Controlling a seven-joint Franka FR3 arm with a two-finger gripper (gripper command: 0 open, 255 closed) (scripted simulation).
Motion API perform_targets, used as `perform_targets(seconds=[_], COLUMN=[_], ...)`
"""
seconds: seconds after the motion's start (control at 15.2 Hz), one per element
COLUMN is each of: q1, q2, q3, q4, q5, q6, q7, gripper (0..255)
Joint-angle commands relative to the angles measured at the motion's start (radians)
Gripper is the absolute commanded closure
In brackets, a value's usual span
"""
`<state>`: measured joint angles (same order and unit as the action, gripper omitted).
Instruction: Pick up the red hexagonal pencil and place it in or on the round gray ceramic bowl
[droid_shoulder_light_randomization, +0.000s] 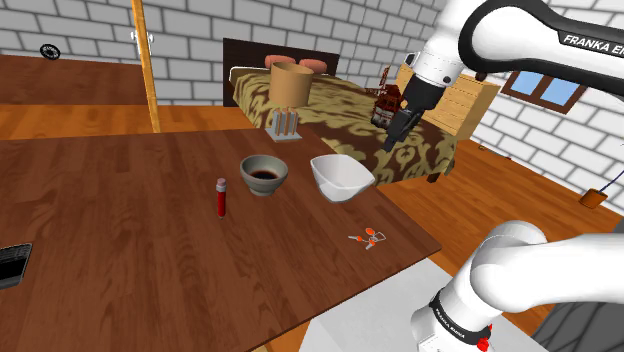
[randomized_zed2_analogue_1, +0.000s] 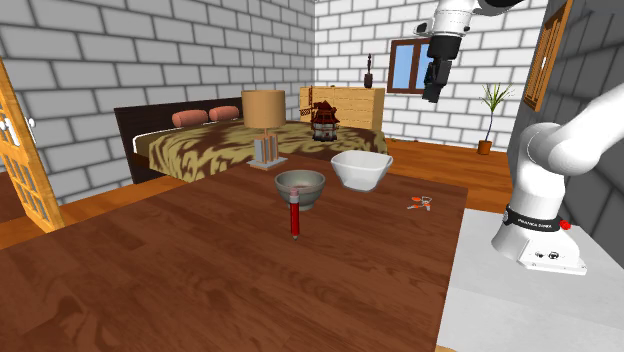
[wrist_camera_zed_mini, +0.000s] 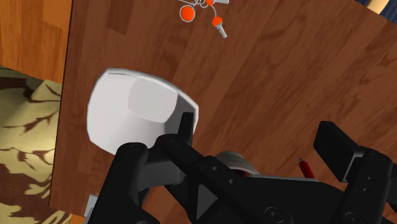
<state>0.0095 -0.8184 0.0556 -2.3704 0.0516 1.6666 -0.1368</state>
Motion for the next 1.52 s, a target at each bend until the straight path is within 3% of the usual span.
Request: perform_targets(seconds=[0.0, 0.79, 1.45], q1=[0.0, 0.027, 0.036], q2=[0.0, 0.357, 0.728], q3=[0.0, 0.188, 0.319], q4=[0.0, 0.099, 0.322], q5=[0.0, 0.062, -0.02], q6=[0.0, 0.254, 0.386], q7=[0.0, 0.203, 0.402], gripper=[0, 0, 0])
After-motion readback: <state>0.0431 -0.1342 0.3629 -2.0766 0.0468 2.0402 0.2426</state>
